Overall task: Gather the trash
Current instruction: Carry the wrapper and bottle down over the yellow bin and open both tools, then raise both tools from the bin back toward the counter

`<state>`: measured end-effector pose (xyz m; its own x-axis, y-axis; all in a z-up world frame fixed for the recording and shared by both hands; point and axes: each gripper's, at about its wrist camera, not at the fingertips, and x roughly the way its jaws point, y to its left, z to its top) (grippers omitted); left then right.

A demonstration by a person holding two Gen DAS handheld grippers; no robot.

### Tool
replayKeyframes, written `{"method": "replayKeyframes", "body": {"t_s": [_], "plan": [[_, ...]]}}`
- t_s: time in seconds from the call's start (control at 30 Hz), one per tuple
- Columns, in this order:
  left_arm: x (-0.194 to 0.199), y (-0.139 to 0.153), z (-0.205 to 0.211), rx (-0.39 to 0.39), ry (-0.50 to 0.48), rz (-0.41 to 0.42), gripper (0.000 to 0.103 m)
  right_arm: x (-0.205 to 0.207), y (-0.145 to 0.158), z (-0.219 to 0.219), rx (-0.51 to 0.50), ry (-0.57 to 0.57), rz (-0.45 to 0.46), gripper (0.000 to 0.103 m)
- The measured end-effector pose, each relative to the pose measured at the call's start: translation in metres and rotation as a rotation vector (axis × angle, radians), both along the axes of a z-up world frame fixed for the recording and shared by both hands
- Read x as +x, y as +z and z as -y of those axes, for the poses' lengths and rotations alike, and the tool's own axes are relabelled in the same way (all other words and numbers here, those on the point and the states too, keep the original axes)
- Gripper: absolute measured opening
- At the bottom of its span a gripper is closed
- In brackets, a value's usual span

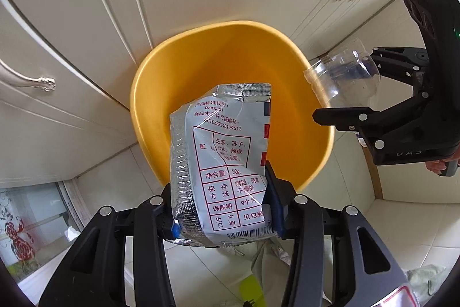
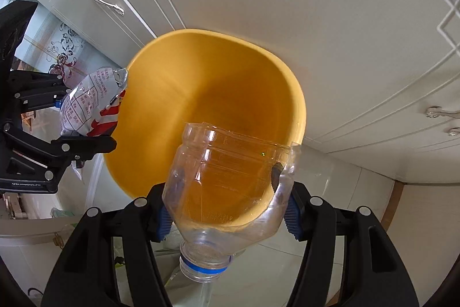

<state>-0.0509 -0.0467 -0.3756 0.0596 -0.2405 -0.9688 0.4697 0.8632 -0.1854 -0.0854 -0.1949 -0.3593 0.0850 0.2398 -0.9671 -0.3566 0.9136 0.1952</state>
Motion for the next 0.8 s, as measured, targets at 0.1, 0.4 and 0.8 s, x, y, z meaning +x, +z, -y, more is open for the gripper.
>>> {"method": "replayKeyframes", "body": {"t_s": [0.1,0.4,0.8], "plan": [[0.004,-0.007,0.001,0.001,-0.018,-0.005,0.045,0.009,-0.006,0.001,0.01,0.003,-0.002,0.063],[0.003,-0.004,0.015,0.005,-0.042,-0.006,0.046,0.022,-0.021,-0.012,0.007,0.061,0.0,0.063],[0.0,0.009,0.013,0.008,-0.026,0.001,0.068,0.024,-0.014,-0.012,-0.003,0.049,0.035,0.077]]}}
